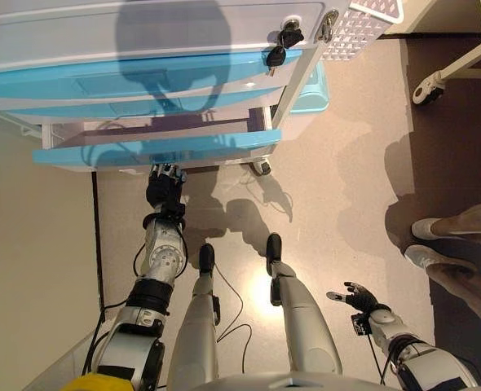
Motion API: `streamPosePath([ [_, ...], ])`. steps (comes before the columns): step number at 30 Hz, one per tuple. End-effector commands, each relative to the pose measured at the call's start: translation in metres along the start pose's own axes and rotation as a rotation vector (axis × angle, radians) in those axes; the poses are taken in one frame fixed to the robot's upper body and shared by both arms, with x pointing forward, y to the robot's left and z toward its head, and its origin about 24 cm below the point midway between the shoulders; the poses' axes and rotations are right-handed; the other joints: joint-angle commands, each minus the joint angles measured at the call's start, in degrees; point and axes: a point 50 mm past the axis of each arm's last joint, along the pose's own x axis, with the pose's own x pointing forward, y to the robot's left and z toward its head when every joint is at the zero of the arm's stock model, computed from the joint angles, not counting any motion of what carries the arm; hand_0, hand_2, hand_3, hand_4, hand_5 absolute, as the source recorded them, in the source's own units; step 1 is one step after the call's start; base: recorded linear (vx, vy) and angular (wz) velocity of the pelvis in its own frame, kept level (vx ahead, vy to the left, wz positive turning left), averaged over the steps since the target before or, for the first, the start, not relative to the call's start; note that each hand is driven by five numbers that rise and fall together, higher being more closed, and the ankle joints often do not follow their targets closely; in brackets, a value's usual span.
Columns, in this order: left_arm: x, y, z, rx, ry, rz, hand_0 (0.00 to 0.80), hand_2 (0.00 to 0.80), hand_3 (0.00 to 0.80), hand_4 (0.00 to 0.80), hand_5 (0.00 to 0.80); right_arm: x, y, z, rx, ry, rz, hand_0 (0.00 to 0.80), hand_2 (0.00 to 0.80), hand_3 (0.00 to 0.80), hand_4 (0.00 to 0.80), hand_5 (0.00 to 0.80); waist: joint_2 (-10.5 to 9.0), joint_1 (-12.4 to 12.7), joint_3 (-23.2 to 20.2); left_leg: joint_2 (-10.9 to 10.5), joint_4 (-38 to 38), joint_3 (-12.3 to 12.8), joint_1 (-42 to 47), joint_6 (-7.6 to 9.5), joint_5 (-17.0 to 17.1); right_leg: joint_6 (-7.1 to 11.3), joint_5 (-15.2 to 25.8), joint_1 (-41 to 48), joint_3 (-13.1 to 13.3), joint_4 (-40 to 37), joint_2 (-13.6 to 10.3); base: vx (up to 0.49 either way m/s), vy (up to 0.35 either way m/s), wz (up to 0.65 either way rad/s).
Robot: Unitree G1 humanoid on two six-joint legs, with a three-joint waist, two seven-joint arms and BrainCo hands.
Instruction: Open the drawer and pick up the medicine
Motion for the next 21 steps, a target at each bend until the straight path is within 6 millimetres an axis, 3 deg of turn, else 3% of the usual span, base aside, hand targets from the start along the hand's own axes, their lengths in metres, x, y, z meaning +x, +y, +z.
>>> streamPosePath([
  [1, -0.002, -0.043, 0.055, 0.001, -0.238, -0.281, 0.800, 0.800, 0.800, 0.800, 0.800, -0.007, -0.008, -0.032, -0.050, 0.081, -0.011, 0.000, 0.000, 0.000, 0.000, 0.000, -1.39, 1.61, -3.91, -2.87, 3.74, -1.89, -4.43, 2.59, -2.29, 2.03, 0.96, -0.40, -0.20, -0.34, 0.88, -0.008, -0.029, 0.10],
  [15, -0.021, -0.020, 0.047, 0.040, -0.155, -0.277, 0.800, 0.800, 0.800, 0.800, 0.800, -0.010, -0.012, -0.043, -0.043, 0.117, -0.022, 0.000, 0.000, 0.000, 0.000, 0.000, -1.90, 6.28, -3.06, -4.86, 4.50, -7.91, -3.91, 2.13, -0.86, 1.54, -3.56, 0.69, -5.81, 5.91, -1.39, 0.011, -0.050, 0.26],
  [21, -0.031, -0.014, 0.034, 0.056, -0.076, -0.279, 0.800, 0.800, 0.800, 0.800, 0.800, -0.012, -0.011, -0.049, -0.049, 0.137, -0.024, 0.000, 0.000, 0.000, 0.000, 0.000, -1.71, 9.26, -2.68, -6.30, 5.29, -13.01, -4.49, 1.98, 0.07, 0.87, -6.37, 2.40, -10.81, 8.70, -2.68, 0.025, -0.082, 0.50],
])
